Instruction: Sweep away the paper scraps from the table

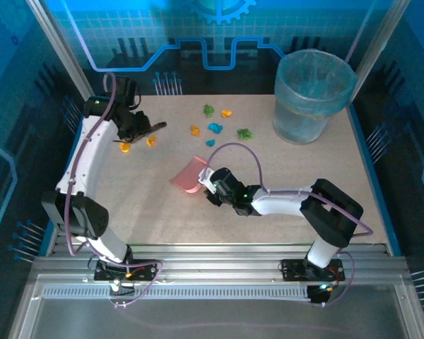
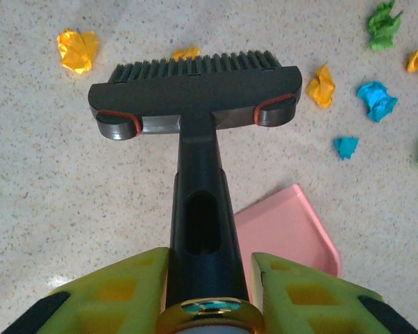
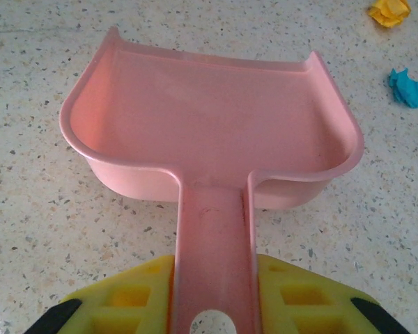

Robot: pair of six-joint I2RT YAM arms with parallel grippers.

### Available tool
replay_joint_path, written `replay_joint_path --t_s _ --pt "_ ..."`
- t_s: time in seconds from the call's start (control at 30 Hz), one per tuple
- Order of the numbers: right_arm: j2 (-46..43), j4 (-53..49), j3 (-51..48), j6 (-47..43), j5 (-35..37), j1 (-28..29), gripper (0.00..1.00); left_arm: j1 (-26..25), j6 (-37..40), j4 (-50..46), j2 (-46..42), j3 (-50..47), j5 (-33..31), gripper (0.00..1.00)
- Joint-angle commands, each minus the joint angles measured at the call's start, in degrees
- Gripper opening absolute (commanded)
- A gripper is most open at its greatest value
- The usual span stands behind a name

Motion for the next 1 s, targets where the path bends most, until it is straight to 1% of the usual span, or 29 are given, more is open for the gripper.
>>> replay_joint_path --t_s 0.0,0.13,0.2,0.4,0.57,0.7,0.8,0.97 --pt "1.4 -0.8 1.5 1.1 1.3 0.8 0.00 1.8 -0.2 0.0 2.7 3.4 2.2 0.00" --pt "2.3 -1.5 1.5 0.8 2.0 0.8 0.00 2.5 0.4 -0.3 7.0 6.2 1.7 0.00" --pt "2.5 -1.4 3.1 0.9 1.8 0.8 0.00 3.0 0.4 -1.1 9.1 8.3 1.5 0.00" --pt "3.2 -1.9 3.8 1.2 1.8 0.8 0.00 3.2 -0.2 -0.4 11.9 9.1 5.1 0.00" --pt "3.2 -1.7 3.7 1.2 1.8 0.8 0.00 3.3 -0.1 0.3 11.9 7.3 5.8 0.00" --pt "3.7 -1.8 3.9 1.1 1.9 0.8 0.00 3.2 -0.7 1.7 11.1 4.6 7.9 0.00" --pt "3.8 -2.1 4.1 1.1 1.9 0.8 0.00 3.3 -1.2 2.5 10.2 2.4 10.0 0.00" --pt "3.8 -2.1 4.2 1.2 1.8 0.8 0.00 3.2 -3.0 4.3 7.4 -1.4 15.5 0.00"
